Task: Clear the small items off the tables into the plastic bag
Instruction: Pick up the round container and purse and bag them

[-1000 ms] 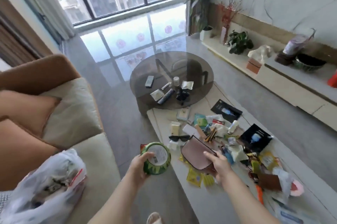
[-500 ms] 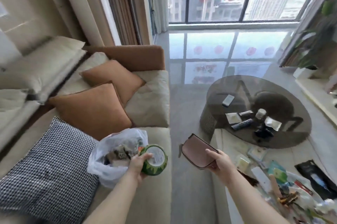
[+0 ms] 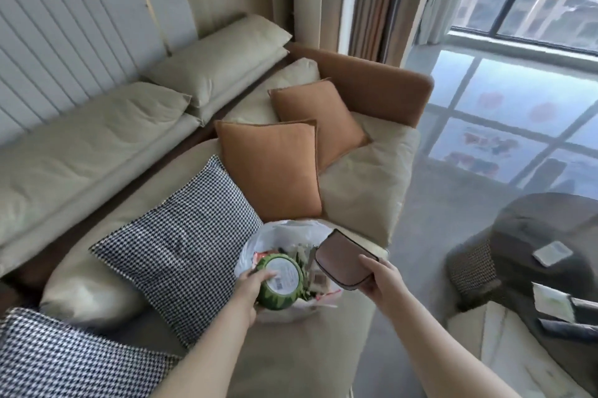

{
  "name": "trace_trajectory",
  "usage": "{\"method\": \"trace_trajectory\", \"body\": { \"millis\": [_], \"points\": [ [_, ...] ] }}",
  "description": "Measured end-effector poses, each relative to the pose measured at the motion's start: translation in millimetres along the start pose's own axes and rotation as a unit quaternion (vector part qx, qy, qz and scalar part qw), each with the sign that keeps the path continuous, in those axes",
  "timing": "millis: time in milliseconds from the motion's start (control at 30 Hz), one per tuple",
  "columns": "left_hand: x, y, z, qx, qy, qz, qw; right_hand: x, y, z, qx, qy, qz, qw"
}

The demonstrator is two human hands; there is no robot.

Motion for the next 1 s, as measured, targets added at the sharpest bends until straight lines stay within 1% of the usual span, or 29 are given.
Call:
{"method": "trace_trajectory", "body": {
  "millis": [167,300,400,467,567,667,800,833,900,1000],
  "points": [
    [-7.4,-3.4,-40.4,-0.029,0.053,0.026,0.998,32.1,12.9,-68.7,0.058,0.014,0.031,0.998],
    [-1.4,-17.3,-79.6,-0.064,0.081,-0.006,0.995,38.0,32.9,-119.4,0.112,0.046,0.091,0.989],
    [1.2,-30.7,-109.3,-0.092,0.117,0.012,0.989,37.3,48.3,-153.0,0.154,0.062,0.149,0.975],
    [1.9,-39.6,-128.5,-0.111,0.141,0.029,0.983,34.9,54.3,-175.6,0.156,0.066,0.215,0.962],
    [0.2,-55.4,-157.0,-0.143,0.164,0.05,0.975,29.3,67.9,-208.6,0.16,0.058,0.319,0.932],
    [-3.4,-67.9,-182.9,-0.165,0.174,0.068,0.968,27.3,90.5,-230.6,0.199,0.042,0.326,0.923],
    [-4.6,-72.6,-203.4,-0.16,0.193,0.107,0.962,40.4,96.5,-252.3,0.164,0.009,0.326,0.931],
    [-4.8,-71.9,-207.3,-0.155,0.194,0.104,0.963,43.8,98.1,-256.3,0.157,0.0,0.328,0.932],
    [-11.0,-69.7,-208.7,-0.16,0.211,0.056,0.963,48.4,100.2,-257.8,0.15,-0.012,0.346,0.926],
    [-22.2,-70.2,-196.7,-0.196,0.238,-0.008,0.951,53.1,99.0,-247.5,0.148,-0.027,0.375,0.915]
  ]
}}
Point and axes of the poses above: each hand's wrist, its own z-axis away from the middle knuckle, its own x-axis out of the palm, y = z × x, the point moved 10 cm from there along -z, towards the middle knuckle, and after that the axes turned 3 degrees about -y, right-handed, at the moved point
